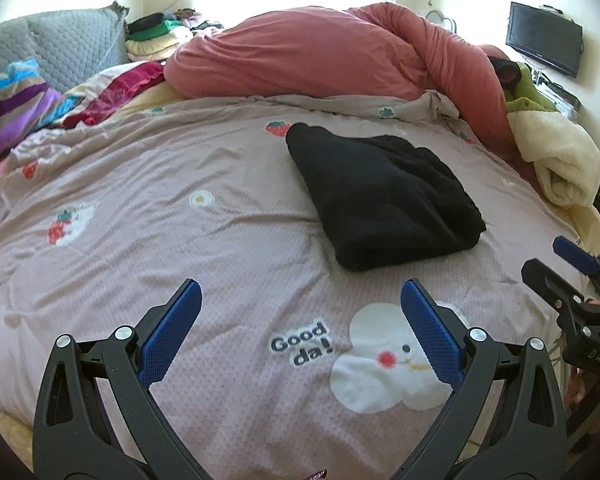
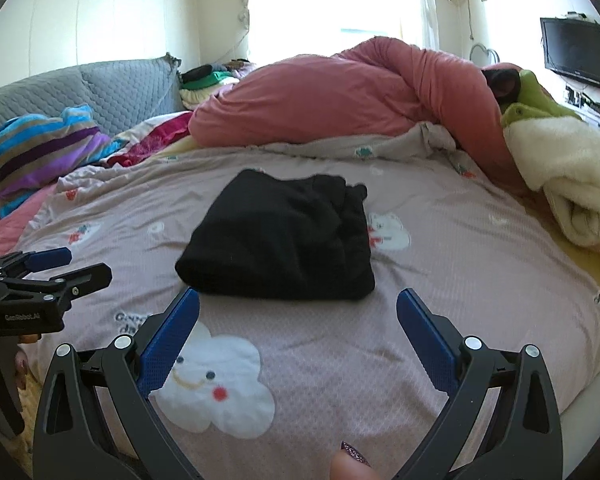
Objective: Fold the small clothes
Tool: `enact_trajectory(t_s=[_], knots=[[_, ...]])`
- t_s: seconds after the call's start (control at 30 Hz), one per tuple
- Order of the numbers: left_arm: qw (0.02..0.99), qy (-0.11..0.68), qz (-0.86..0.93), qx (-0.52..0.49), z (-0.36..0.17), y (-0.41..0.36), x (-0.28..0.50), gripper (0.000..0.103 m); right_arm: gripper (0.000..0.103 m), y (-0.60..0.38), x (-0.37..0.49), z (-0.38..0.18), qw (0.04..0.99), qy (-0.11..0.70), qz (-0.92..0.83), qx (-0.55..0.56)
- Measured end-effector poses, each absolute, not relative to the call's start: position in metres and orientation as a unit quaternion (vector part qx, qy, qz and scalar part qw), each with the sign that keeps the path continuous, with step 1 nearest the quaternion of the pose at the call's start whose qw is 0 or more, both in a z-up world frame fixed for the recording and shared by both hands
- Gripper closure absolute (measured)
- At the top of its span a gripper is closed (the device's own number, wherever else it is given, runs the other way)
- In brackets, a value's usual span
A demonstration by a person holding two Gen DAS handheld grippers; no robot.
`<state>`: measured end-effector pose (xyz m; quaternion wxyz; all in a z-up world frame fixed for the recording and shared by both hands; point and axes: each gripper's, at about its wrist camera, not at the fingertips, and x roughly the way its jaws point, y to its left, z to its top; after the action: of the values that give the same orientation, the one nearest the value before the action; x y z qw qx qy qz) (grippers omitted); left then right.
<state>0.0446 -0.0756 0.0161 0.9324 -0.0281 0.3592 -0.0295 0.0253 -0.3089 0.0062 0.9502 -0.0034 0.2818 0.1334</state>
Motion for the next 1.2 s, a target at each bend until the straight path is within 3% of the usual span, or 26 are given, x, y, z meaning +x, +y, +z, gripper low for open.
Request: enact_trajectory(t_s=[0.37, 1.2], knots=[[0.928, 0.369, -0.026, -0.042, 0.001, -0.072, 0.041, 0.01, 0.005, -0.313, 0.023, -0.02, 0.941, 0.313, 0.128, -0.004], [0.926, 0.376, -0.011, -0.026, -0.002, -0.074, 0.04, 0.01, 0.005, -0.314, 0.025, -0.02, 0.938, 0.323, 0.124, -0.001]])
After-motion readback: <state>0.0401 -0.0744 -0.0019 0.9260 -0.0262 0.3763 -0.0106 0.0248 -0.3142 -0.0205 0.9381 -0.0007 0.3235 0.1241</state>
